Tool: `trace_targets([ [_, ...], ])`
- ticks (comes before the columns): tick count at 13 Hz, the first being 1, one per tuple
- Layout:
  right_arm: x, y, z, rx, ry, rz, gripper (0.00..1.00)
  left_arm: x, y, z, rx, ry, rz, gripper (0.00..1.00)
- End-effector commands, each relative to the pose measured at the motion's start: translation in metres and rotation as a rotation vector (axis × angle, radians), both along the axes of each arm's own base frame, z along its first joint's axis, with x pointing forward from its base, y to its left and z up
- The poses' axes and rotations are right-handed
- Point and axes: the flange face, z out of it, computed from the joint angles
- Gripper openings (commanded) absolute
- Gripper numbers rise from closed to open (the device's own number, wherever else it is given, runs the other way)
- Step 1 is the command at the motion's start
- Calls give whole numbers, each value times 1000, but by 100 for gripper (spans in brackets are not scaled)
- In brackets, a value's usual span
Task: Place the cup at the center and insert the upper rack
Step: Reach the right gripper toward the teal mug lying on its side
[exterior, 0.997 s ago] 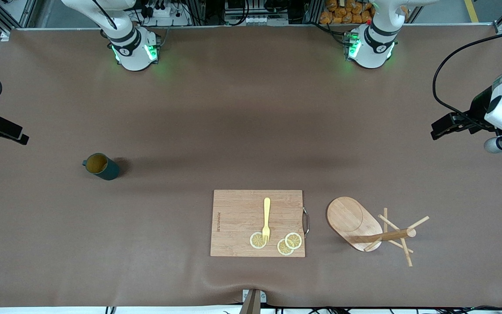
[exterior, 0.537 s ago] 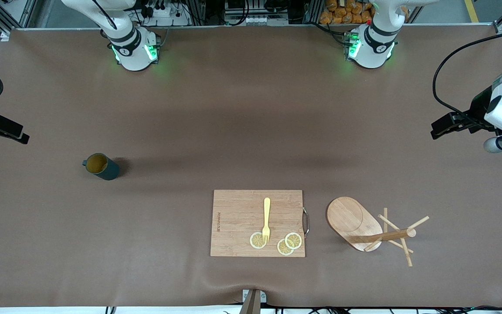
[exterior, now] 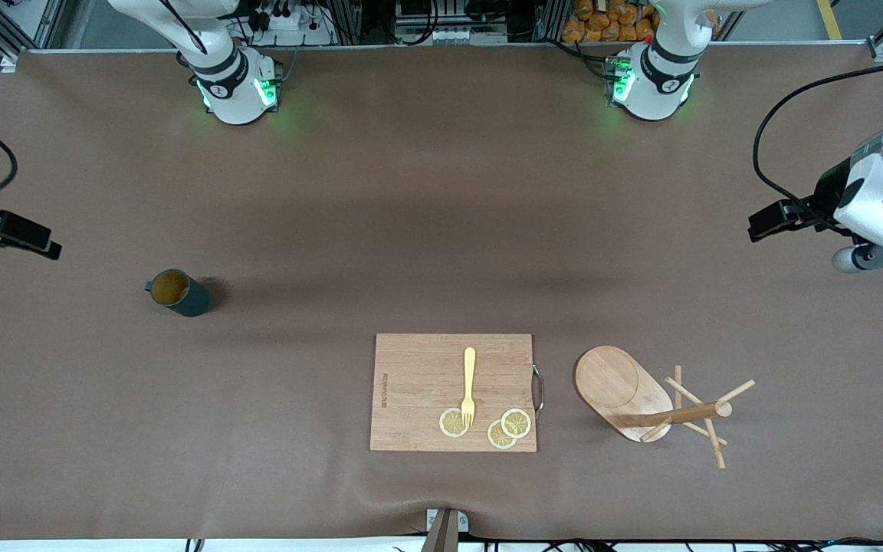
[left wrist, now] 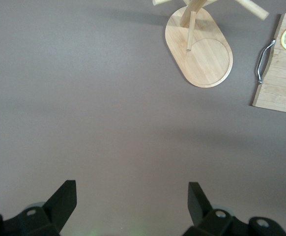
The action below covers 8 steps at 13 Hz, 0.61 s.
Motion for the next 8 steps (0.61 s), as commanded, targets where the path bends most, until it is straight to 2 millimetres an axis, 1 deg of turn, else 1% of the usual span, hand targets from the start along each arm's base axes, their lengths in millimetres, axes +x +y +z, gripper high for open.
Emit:
trace_targets([
  [1, 18, 9, -28, 8, 14, 23, 100, -2, 4, 6, 3, -1, 15, 100],
  [3, 29, 11, -56, 7, 44, 25, 100, -2, 5, 6, 3, -2, 16, 100],
  [4, 31, 10, -73, 6, 46, 23, 100, -2, 5, 6, 3, -2, 15, 100],
  [6, 31, 8, -118, 6, 51, 15, 100, -2, 6, 6, 4, -2, 13, 100],
  [8, 30, 6, -151, 5, 50, 8, 100, -1, 7, 6, 2, -2, 13, 100],
])
